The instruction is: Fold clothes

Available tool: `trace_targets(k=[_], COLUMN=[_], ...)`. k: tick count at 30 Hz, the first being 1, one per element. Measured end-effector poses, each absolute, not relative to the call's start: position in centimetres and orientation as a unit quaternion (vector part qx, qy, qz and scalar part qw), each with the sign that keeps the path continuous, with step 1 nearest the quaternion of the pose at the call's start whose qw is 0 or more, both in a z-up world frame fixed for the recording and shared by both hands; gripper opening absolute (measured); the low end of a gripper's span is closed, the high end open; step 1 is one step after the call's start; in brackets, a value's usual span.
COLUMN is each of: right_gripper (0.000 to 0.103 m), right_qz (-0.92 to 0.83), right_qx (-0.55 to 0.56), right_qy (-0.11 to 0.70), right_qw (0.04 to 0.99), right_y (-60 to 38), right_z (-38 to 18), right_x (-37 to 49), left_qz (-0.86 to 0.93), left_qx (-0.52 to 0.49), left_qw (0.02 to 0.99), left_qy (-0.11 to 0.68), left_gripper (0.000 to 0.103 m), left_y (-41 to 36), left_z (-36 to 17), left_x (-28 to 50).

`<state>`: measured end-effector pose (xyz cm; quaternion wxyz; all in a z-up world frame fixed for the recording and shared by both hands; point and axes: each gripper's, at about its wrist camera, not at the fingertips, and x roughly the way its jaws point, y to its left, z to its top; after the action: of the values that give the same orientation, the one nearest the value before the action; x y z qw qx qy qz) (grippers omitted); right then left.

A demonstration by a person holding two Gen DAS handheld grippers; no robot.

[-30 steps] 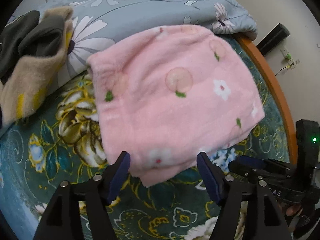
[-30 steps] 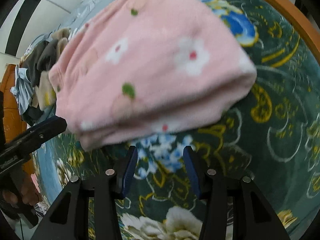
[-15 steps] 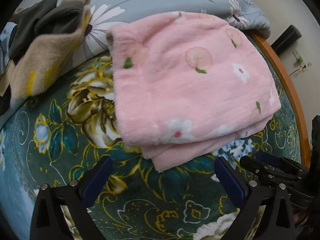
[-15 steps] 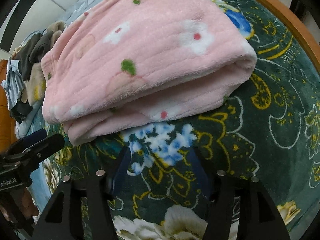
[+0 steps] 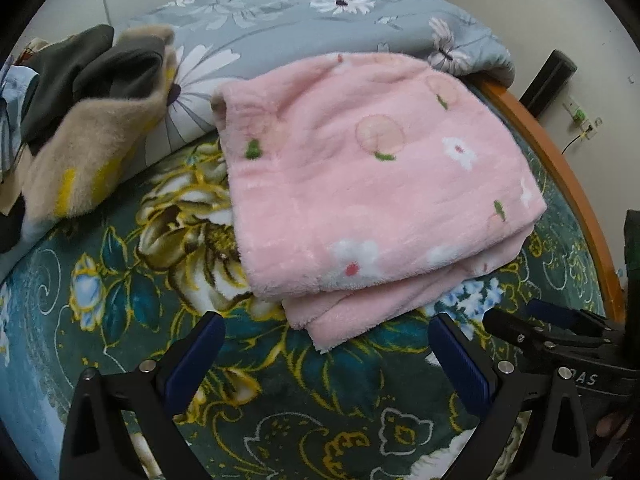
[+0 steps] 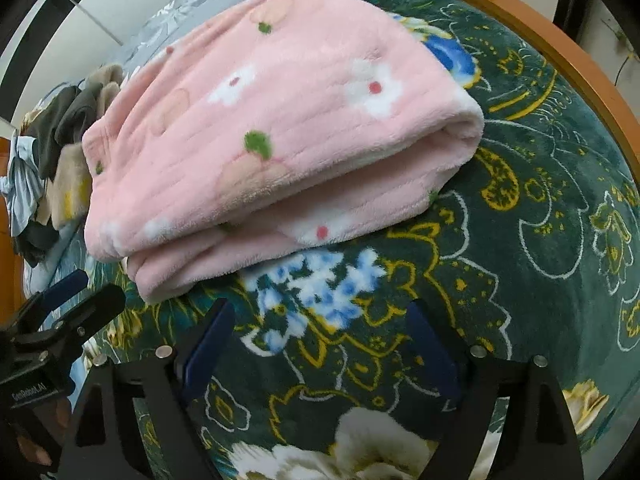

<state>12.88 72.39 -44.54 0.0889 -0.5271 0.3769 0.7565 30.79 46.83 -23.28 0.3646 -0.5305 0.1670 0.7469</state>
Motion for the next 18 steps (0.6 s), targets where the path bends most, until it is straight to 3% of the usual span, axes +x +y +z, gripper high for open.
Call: trace_targets(k=[7,10,18], right_gripper=[0.09,0.103,0.103], right_qz=[0.77,0.778,0.798], right_qx=[-0.513,-0.508,-0.492], right_qy=[0.363,0.35,0.318], right_qw=[0.113,0.123,0.142], right_y=[71.8,71.5,70.7], right_z=[-43.9,-43.5,-41.9], right_x=[13.9,14.1,14.9], left_qz=[0.754,0.755,0.76], left_qx=[-0.51,-0.508,-0.504], left_qw=[0.381,0.382,0.376], left_qy=[0.162,0.16,0.166], left_gripper=[0.103,0.103,0.103], left_y=[46.5,46.5,45.9], left_z=[-22.5,-22.6,-23.0], left_x=[31.3,31.3,31.7])
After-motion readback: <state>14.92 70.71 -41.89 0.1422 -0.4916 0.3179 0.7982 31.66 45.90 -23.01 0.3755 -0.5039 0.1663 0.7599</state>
